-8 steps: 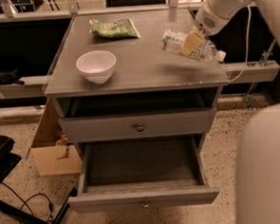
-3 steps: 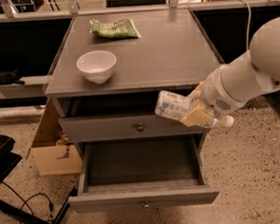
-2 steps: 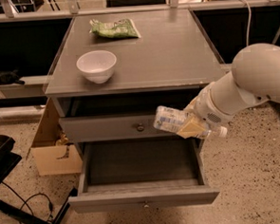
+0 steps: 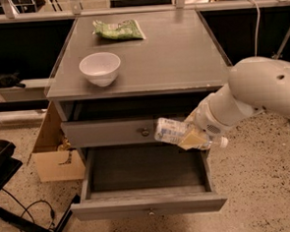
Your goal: Place blue plastic bottle into middle drawer
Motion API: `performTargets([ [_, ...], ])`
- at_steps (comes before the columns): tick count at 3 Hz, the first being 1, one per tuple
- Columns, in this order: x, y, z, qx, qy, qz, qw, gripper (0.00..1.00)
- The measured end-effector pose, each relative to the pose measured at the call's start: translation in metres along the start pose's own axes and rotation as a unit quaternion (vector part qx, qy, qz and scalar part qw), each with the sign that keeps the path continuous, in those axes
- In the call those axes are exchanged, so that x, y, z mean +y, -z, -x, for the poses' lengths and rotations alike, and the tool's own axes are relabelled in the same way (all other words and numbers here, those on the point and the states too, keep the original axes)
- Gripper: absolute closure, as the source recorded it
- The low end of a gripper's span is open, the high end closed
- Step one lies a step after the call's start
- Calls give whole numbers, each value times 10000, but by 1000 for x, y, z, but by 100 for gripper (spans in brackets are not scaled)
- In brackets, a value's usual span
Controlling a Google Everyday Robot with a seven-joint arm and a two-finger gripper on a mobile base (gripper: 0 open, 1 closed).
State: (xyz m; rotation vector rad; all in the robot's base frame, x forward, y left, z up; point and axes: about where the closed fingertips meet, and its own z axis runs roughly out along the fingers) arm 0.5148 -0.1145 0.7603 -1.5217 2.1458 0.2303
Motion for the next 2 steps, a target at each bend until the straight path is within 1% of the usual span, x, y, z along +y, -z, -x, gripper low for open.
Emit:
performTargets([
  [1, 5, -33, -2, -38, 38, 188, 9998, 100],
  [2, 9, -84, -8, -43, 85, 411, 9991, 100],
])
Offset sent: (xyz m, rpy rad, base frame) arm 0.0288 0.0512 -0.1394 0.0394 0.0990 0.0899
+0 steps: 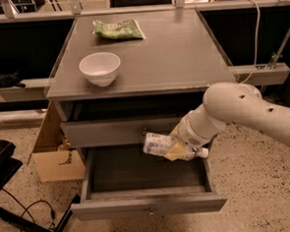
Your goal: Place blue plastic bottle into middle drawer
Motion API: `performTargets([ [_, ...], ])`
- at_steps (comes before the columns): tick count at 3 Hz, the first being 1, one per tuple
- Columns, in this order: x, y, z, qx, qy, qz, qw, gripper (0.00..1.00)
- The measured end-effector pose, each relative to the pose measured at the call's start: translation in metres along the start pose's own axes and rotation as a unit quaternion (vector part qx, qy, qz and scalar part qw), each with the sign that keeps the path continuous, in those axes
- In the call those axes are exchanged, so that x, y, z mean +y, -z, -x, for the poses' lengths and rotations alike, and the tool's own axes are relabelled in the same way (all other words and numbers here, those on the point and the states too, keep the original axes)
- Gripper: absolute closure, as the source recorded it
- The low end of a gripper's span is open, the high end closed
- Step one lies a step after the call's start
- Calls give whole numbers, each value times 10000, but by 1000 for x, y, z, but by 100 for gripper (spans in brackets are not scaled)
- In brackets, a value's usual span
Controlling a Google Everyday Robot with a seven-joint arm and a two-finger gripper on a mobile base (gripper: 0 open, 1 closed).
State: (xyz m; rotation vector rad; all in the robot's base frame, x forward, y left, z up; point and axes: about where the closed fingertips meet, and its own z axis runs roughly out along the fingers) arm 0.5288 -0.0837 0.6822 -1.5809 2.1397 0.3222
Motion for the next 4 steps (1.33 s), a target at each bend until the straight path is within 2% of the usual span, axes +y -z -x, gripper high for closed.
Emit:
performTargets([
  [1, 1, -56, -7, 136, 167, 133, 9997, 100],
  [3, 9, -143, -40, 446, 330, 105, 9984, 100],
  [4, 11, -184, -61, 657, 222, 97, 9975, 100],
])
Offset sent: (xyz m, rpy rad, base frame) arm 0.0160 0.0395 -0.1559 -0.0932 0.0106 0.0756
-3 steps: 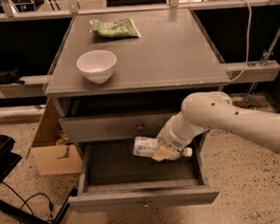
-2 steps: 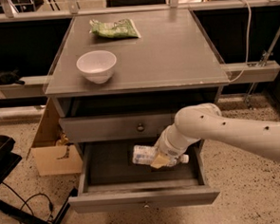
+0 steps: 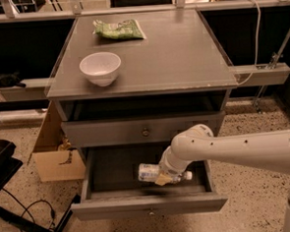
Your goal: Place blue plastic bottle into middle drawer
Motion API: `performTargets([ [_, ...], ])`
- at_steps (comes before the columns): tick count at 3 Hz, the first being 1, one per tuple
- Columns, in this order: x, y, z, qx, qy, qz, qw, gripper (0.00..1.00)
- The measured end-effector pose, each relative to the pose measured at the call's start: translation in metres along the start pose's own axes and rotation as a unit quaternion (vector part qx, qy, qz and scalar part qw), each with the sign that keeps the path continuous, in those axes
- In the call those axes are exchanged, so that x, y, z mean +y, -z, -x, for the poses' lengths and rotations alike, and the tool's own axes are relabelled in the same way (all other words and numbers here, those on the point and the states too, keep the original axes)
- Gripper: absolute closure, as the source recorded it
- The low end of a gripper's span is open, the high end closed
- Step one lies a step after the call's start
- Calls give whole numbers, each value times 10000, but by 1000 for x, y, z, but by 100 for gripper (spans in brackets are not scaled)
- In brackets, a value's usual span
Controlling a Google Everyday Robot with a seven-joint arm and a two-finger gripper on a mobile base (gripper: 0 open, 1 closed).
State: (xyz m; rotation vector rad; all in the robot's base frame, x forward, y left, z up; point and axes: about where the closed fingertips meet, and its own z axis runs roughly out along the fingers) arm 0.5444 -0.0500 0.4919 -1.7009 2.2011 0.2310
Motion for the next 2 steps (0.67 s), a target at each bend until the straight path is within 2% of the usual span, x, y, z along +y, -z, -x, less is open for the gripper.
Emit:
performTargets([
  [1, -1, -39, -18, 97, -289, 111, 9995, 100],
  [2, 3, -44, -21, 113, -322, 165, 9993, 81],
])
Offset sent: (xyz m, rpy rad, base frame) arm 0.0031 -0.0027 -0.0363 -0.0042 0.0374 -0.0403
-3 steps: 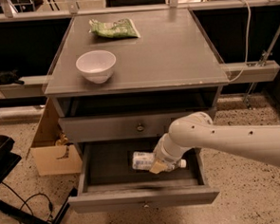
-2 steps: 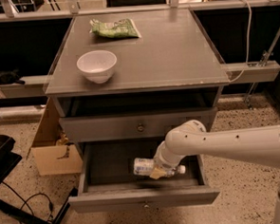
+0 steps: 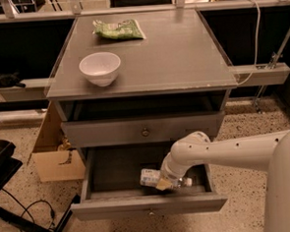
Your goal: Place blue plastic bottle into middle drawer
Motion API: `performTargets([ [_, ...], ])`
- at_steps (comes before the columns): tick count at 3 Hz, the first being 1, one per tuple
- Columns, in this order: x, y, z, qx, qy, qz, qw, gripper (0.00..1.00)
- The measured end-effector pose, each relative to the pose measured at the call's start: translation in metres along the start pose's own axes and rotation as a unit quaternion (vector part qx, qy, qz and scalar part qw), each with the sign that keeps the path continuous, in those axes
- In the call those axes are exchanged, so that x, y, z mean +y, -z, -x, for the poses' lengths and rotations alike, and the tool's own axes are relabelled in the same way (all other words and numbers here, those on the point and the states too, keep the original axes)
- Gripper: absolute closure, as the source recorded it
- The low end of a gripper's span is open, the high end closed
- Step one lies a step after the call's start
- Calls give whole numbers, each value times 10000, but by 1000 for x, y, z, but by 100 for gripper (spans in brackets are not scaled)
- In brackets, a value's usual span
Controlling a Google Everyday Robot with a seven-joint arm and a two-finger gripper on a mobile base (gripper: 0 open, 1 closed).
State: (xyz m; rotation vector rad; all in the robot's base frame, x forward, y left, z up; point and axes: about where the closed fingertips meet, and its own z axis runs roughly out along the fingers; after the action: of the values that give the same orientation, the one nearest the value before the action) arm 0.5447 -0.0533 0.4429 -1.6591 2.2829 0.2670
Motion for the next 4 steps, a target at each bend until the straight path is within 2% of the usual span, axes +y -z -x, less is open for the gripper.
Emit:
performTargets([
  [2, 0, 0, 0, 0, 0, 0, 10000, 35],
  [3, 2, 4, 0, -57, 15, -1, 10000, 4],
  [4, 9, 32, 3, -324, 142, -60, 9994, 0],
])
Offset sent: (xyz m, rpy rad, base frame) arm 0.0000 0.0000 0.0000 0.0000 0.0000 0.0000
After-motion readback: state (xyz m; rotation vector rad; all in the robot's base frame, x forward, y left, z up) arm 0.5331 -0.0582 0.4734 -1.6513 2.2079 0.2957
